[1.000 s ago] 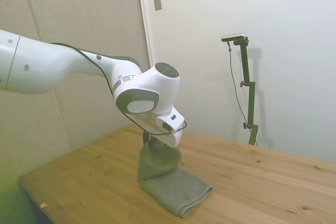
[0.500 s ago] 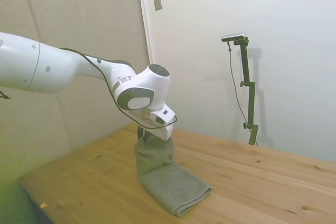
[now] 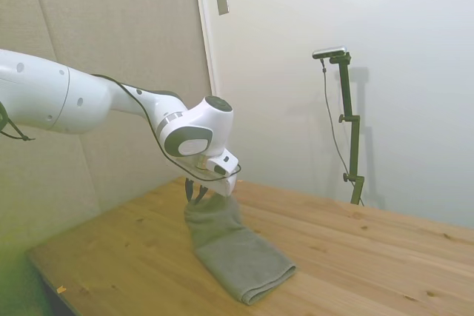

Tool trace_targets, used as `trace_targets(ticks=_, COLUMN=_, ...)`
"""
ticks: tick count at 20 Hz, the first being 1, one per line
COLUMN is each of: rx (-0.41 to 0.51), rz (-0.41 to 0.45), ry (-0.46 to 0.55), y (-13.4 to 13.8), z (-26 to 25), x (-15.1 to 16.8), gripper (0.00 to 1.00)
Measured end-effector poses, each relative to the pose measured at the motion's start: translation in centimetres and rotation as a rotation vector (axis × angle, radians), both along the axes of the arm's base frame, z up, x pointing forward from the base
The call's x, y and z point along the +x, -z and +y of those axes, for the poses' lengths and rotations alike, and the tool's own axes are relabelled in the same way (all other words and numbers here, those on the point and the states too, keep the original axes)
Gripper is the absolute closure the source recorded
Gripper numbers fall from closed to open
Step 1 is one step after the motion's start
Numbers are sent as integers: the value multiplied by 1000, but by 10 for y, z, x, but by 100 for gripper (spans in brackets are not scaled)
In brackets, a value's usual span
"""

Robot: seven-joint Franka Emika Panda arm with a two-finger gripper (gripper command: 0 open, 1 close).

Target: Unfold the towel

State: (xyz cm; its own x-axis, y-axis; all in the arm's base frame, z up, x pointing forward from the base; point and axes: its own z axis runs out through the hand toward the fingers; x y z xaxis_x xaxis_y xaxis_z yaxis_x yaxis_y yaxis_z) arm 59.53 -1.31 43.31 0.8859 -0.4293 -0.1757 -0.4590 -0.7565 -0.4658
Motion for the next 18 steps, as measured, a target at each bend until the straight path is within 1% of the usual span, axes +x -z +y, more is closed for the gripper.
trace_targets(ticks=6, rx=-13, rz=1, ry=-27, y=2, z=8, x=0, gripper=0)
trace_targets(ticks=7, rx=-46, rz=7, ry=-23, y=3, z=7, x=0, gripper=0)
trace_targets(ticks=11, rx=-224, rz=10, ry=87, y=6, z=12, x=0, gripper=0)
trace_targets(ticks=12, rx=-265, rz=15, ry=114, y=4, z=16, x=-5, gripper=0)
trace_targets(ticks=14, rx=-348, rz=28, ry=172, y=-6, z=25, x=-26, gripper=0)
trace_targets(ticks=18, rx=-494, rz=37, ry=310, y=-32, z=41, x=-91, gripper=0)
